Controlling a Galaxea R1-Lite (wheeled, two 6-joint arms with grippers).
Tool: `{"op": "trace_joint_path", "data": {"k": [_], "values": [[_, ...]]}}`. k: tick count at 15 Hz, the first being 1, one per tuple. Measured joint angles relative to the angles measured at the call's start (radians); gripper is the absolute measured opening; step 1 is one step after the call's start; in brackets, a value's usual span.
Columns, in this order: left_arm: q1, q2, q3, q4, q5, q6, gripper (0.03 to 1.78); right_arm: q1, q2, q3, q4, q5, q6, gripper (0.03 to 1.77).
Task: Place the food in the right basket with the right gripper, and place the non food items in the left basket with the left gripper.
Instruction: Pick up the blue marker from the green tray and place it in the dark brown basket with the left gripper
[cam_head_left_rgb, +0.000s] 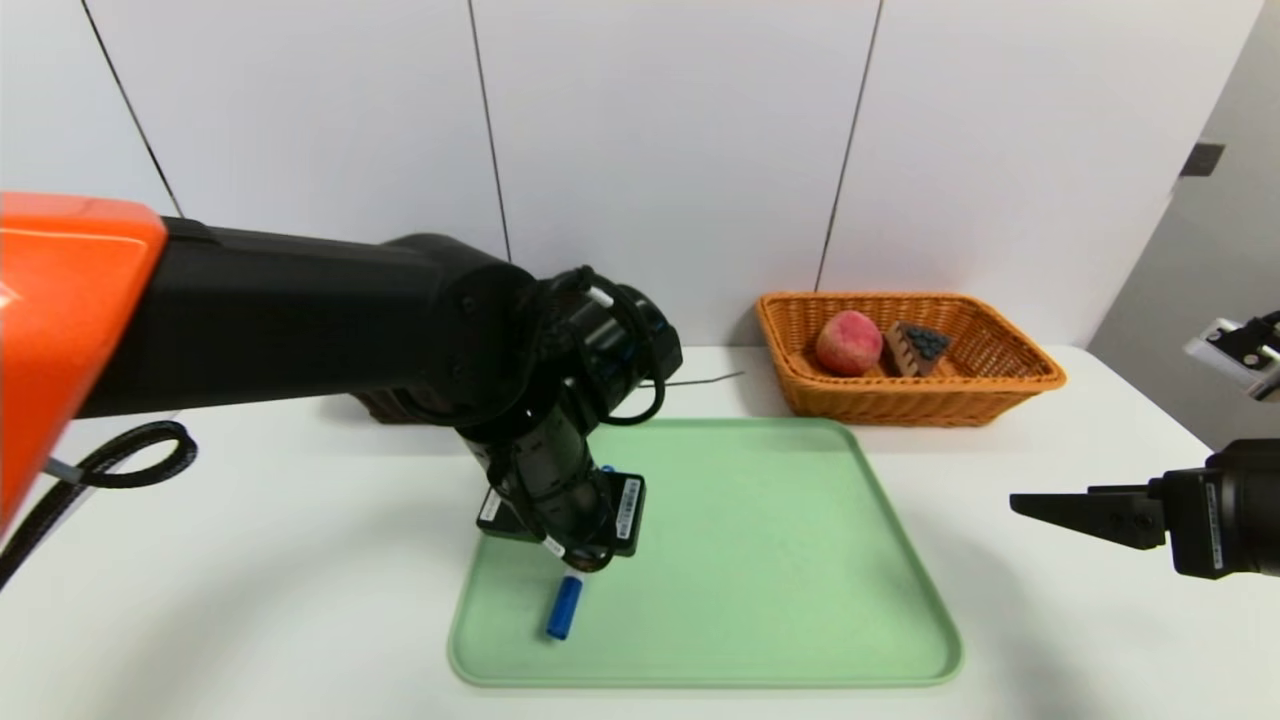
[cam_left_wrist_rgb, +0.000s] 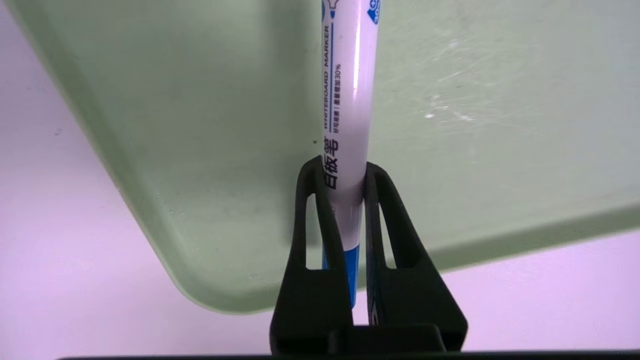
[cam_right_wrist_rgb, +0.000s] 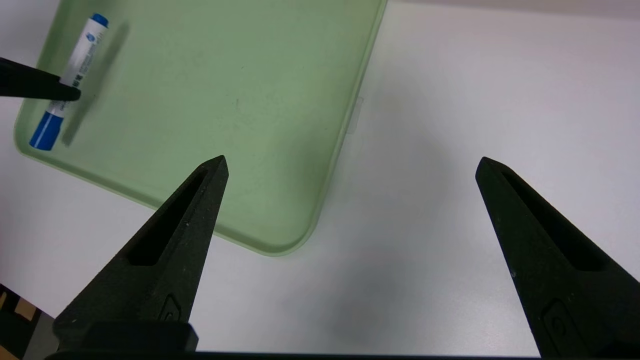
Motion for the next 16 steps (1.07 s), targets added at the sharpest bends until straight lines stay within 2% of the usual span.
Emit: {"op": "trace_joint_path", "data": {"k": [5,8,11,16], "values": [[0.0,-0.119,-0.147,-0.015,-0.029,-0.01,0.14,0.0,-0.003,0.014,-0.001,0.0,0.0,1.71],[0.045,-0.169,-0.198,-0.144,-0.029,-0.053,0.14,0.0,-0.003,0.018,-0.002,-0.004,0.003,1.71],[0.163,-0.187,-0.221,-0.282,-0.033,-0.18,0.14,0.0,-0.003,0.019,-0.019,-0.009,0.009,1.71],[0.42,-0.093,-0.274,-0.299,-0.046,-0.431,0.14,-0.002,0.0,0.023,-0.019,-0.02,0.006,1.71]]}}
